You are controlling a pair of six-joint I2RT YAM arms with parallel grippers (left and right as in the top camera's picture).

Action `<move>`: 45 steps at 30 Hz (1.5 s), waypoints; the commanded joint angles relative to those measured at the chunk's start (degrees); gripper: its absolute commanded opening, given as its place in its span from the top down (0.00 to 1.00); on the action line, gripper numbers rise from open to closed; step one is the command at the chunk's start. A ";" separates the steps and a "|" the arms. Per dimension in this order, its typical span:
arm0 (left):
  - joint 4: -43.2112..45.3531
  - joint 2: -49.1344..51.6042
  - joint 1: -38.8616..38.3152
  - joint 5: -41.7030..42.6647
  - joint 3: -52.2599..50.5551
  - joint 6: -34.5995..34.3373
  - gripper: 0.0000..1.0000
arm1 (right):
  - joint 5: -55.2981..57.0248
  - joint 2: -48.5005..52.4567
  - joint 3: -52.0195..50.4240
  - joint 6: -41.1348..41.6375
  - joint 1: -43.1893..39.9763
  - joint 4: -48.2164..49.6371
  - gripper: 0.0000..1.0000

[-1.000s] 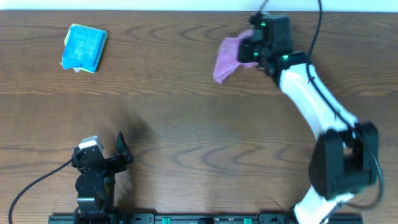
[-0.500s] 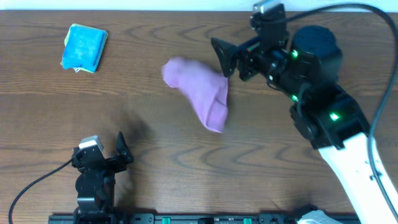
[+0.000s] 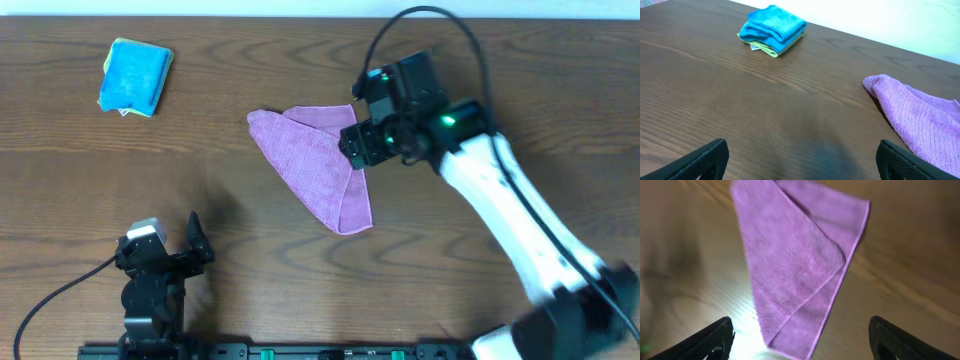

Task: Fold the cloth
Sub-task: 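Lift the pink cloth with the right gripper and carry it to center, then lower the hanging pink cloth onto the table with the right gripper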

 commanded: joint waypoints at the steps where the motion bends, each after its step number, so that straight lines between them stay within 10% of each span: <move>1: -0.39 -0.26 0.11 -0.79 -1.20 0.20 0.05 | -0.13 5.92 -0.07 -2.40 0.35 1.25 0.20; 32: -0.39 -0.26 0.11 -0.79 -1.20 0.20 0.05 | 2.03 23.82 -0.07 -3.39 -0.17 12.85 0.44; 45: -0.39 -0.26 0.11 -0.79 -1.20 0.20 0.05 | 2.03 24.94 -0.07 -3.39 -0.13 13.64 0.91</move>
